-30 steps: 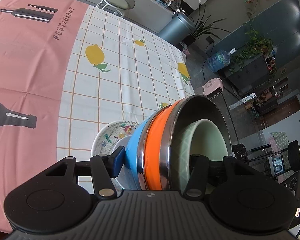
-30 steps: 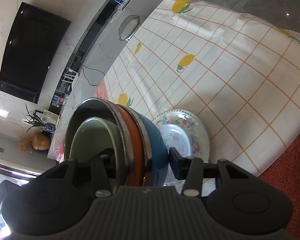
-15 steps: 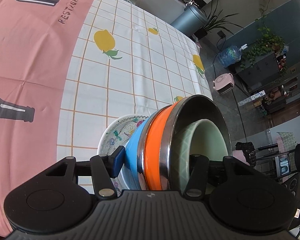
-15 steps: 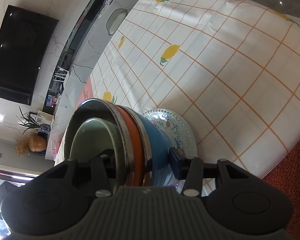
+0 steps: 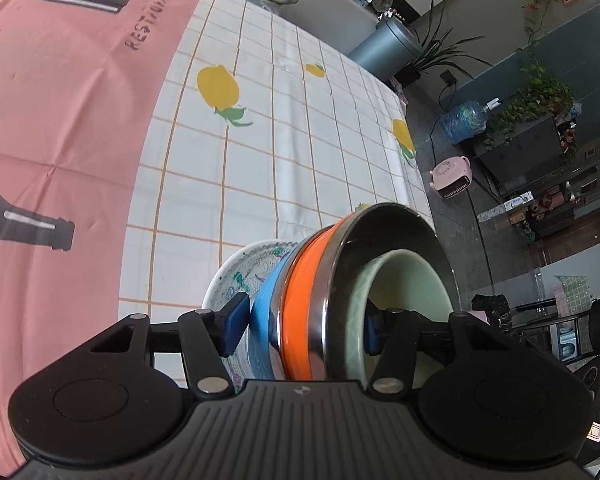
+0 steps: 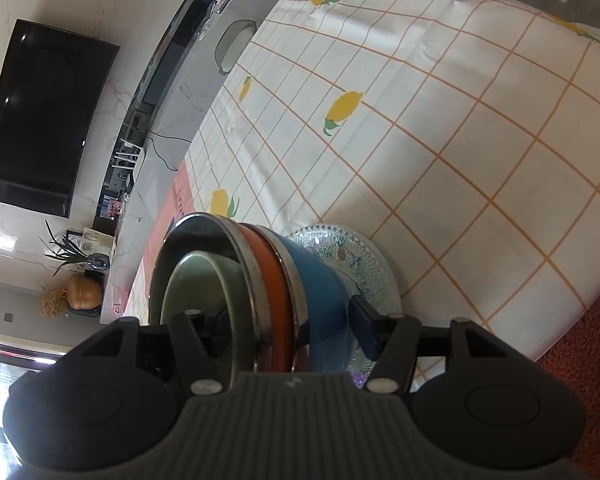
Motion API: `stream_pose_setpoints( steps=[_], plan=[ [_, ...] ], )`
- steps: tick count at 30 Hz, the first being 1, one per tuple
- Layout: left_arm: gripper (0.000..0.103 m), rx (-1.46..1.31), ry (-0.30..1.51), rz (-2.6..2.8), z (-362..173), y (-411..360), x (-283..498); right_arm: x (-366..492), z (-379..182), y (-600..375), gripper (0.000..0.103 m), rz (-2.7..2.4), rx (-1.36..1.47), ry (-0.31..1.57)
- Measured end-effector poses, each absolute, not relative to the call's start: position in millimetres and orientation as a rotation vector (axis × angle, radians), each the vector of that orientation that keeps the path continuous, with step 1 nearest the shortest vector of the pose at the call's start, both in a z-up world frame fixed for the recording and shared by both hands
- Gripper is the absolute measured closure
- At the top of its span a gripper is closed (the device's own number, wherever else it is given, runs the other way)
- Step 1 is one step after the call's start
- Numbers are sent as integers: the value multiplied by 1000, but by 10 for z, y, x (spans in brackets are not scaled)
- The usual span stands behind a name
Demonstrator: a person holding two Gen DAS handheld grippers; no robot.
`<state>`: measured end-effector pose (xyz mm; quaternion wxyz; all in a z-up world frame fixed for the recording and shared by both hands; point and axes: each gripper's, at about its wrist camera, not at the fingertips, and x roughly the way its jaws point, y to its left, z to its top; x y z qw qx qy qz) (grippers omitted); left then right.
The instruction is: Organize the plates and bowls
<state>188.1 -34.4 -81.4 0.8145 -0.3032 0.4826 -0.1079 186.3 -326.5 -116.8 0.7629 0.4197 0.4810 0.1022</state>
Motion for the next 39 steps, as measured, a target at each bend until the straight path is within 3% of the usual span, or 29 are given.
stream_pose_setpoints(
  steps=[1,5,15,21,26,31,39],
  plan=[
    [33,-641,1020,-229,-777,-343,1885,1867,-1138,-3263,32,211,894,1039],
    [28,-619,985,-218,-651,-329,1855,1838,-1054,-3271,26,176,845,1026],
    [26,-493,817,-192,-56,-317,1533,1601,-615,-3274,23,178,761,949],
    [26,-296,619,-184,429,-370,1085,1265,-147,-3105,22,187,568,843],
    [22,-141,468,-138,710,-359,636,884,185,-2926,15,219,404,733],
    [18,-79,413,-106,698,-365,210,431,291,-2731,12,209,262,631],
    [15,-153,494,-61,365,-290,-60,-163,26,-2437,9,134,89,540]
  ],
)
